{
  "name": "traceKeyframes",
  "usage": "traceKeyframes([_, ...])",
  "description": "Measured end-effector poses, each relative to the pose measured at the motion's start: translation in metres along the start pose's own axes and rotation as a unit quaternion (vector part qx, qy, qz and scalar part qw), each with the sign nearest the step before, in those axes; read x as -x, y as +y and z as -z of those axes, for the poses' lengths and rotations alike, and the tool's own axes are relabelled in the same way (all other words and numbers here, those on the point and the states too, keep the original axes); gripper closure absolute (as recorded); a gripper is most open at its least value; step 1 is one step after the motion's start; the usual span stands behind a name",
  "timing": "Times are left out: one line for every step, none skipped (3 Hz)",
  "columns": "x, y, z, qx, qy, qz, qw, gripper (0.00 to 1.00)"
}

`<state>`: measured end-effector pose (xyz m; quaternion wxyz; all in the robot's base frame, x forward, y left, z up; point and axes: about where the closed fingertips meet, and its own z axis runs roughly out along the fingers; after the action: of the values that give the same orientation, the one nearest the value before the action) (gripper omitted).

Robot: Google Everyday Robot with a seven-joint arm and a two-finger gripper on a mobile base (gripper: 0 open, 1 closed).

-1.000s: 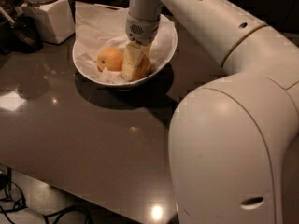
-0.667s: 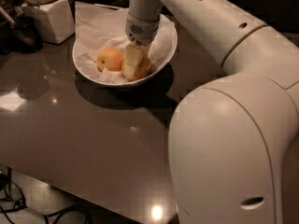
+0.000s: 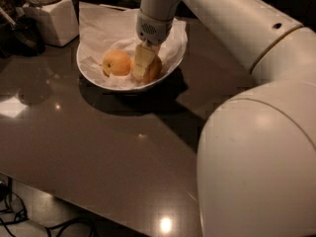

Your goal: Pick orange from white bowl

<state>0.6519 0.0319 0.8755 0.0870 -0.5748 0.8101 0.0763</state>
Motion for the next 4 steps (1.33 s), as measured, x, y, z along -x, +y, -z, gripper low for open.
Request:
traceKeyframes([-0.008, 0.023, 0.044, -0.016, -0.072, 0.042, 0.9964, 1.00])
traceKeyframes([-0.020, 0.054, 0.082, -0.022, -0.131, 0.101, 0.9860, 1.00])
traceKeyframes([-0.023, 0.055, 0.084, -0.024, -0.134, 0.112, 0.9844, 1.00])
traceKeyframes([-0.026, 0.079, 0.101, -0.030, -0.151, 0.102, 0.9828, 1.00])
